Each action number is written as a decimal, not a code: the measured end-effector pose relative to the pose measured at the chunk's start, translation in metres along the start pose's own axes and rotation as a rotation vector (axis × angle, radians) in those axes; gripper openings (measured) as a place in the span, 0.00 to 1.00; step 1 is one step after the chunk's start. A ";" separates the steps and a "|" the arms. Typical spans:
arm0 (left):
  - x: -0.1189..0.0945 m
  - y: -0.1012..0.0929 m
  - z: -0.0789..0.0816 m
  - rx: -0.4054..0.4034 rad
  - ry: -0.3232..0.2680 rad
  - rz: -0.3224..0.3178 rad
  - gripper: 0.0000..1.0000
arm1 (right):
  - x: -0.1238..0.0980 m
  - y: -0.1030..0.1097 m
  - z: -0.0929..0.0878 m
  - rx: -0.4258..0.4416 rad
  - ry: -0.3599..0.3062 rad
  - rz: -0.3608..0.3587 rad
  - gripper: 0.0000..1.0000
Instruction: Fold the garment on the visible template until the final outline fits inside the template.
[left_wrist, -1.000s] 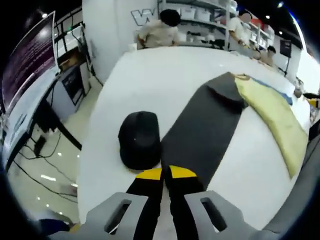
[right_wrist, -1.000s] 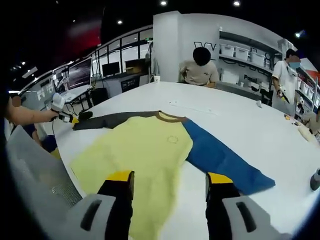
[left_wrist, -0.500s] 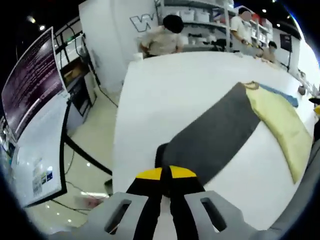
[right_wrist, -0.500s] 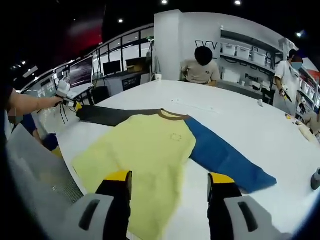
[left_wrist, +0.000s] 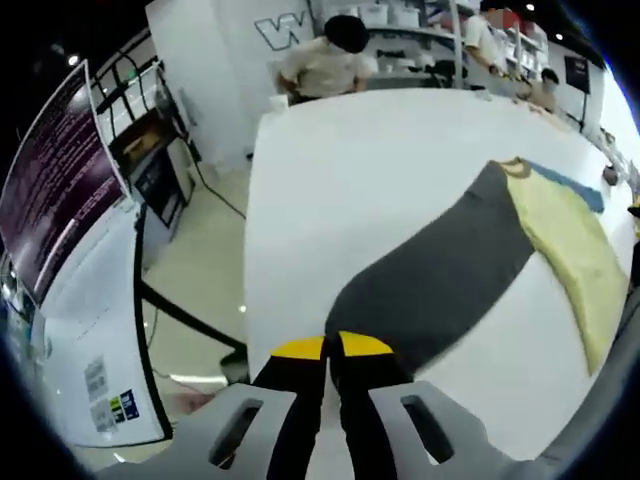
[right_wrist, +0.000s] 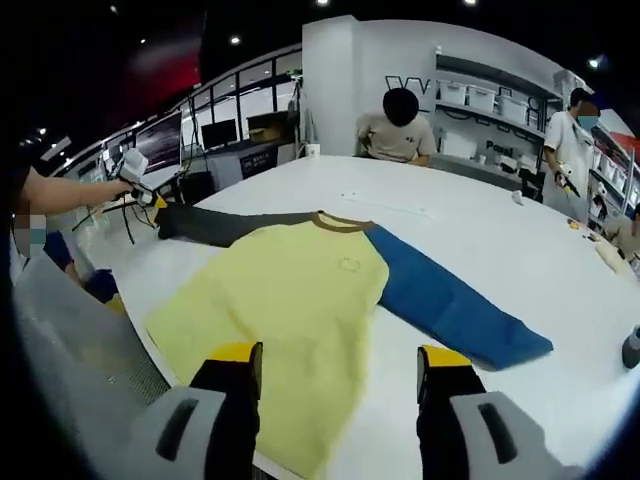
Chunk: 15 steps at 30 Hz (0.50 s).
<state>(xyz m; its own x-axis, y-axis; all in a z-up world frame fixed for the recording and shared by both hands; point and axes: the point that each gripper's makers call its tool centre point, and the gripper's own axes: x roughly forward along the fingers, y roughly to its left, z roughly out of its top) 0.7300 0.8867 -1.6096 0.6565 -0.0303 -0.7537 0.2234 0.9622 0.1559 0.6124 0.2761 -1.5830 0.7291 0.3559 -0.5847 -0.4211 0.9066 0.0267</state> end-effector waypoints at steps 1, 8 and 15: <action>0.001 -0.002 -0.001 -0.011 0.004 -0.003 0.06 | 0.000 0.000 0.000 0.000 0.001 0.001 0.61; -0.002 -0.023 -0.001 -0.085 0.077 -0.001 0.06 | 0.000 0.003 0.002 -0.003 0.002 0.006 0.62; 0.000 -0.055 0.022 -0.093 0.059 -0.058 0.06 | 0.003 0.011 0.003 -0.006 -0.001 0.040 0.63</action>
<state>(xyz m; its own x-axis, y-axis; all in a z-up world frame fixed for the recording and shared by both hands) 0.7341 0.8281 -1.6039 0.6005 -0.0731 -0.7963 0.1902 0.9803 0.0534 0.6116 0.2881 -1.5816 0.7121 0.3915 -0.5828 -0.4526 0.8906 0.0453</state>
